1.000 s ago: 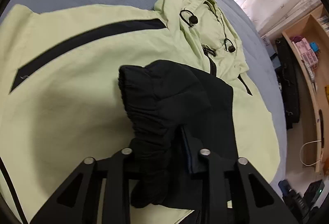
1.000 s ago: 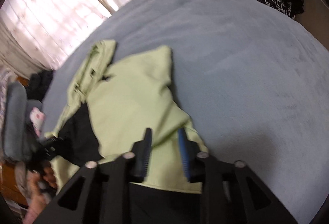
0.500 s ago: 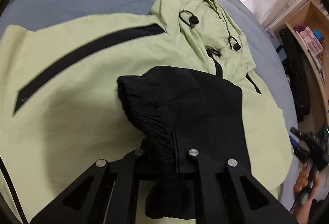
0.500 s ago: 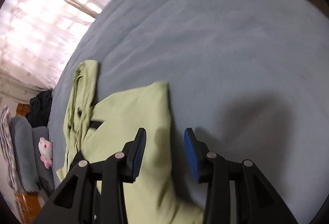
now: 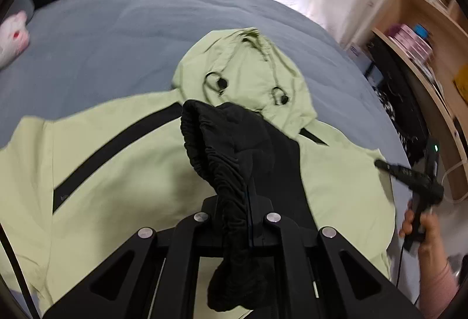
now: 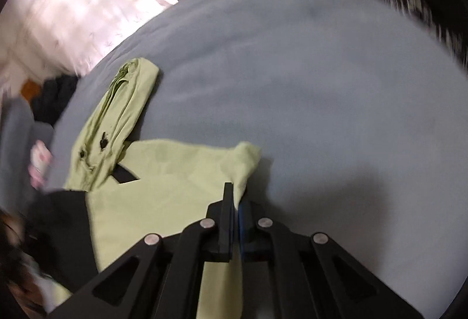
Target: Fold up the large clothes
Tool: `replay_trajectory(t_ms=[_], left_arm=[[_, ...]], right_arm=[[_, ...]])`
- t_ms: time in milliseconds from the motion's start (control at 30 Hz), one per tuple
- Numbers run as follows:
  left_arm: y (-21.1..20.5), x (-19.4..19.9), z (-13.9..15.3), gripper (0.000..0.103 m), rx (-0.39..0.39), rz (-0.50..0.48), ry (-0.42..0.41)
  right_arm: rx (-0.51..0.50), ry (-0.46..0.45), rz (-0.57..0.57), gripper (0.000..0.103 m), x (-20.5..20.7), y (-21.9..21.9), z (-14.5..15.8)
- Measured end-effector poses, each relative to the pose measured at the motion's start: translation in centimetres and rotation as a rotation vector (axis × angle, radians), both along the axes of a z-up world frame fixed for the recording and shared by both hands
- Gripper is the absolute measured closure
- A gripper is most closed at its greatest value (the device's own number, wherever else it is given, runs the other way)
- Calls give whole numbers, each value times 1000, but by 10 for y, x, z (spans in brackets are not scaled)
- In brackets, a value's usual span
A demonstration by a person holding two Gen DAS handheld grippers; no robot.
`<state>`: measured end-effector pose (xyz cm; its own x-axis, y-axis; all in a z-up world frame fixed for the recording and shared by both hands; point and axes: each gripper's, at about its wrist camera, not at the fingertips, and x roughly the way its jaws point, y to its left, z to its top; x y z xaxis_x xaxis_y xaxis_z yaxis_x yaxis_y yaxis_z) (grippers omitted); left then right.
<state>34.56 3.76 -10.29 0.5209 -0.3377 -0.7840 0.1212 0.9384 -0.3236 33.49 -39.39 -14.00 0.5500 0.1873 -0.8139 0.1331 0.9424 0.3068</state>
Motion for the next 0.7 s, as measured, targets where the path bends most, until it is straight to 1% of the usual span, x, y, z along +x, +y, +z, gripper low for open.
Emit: replay_trajectory(t_ms=[33, 100, 133, 167, 200, 267, 300, 333, 367, 400, 467, 500, 533, 633, 700], left_arm=[[-2, -1, -1, 96, 14, -7, -1], [-4, 1, -13, 96, 39, -22, 23], [-5, 3, -24, 96, 51, -28, 52], [-5, 5, -33, 96, 64, -28, 74], [-3, 8, -47, 96, 83, -20, 105], [2, 9, -61, 94, 74, -18, 139], [7, 10, -67, 92, 58, -13, 154], [12, 9, -71, 88, 36, -5, 162], [18, 8, -72, 88, 3, 2, 161], [20, 7, -72, 88, -14, 6, 161], [26, 4, -74, 88, -55, 17, 175], [27, 6, -74, 88, -61, 17, 179], [27, 4, -73, 88, -62, 13, 183], [23, 4, -73, 88, -43, -6, 186], [21, 3, -73, 88, -39, -10, 191]], right_arm=[[-36, 1, -4, 101, 3, -2, -1], [-100, 43, 5, 101, 10, -1, -12], [-132, 68, 13, 100, 11, 2, -18], [-135, 83, 13, 100, 11, 2, -21], [-112, 87, 1, 98, 8, -1, -19], [-16, 77, -38, 98, -3, -12, -10], [22, 73, -47, 98, -8, -17, -5], [55, 66, -65, 96, -18, -24, 2], [67, 63, -84, 96, -27, -28, 7], [75, 62, -107, 94, -39, -32, 11], [112, 50, -165, 87, -71, -36, 16], [143, 40, -179, 75, -89, -35, 15], [156, 39, -188, 65, -104, -33, 12], [110, 62, -160, 64, -143, -14, 4], [96, 44, -163, 64, -164, -9, 6]])
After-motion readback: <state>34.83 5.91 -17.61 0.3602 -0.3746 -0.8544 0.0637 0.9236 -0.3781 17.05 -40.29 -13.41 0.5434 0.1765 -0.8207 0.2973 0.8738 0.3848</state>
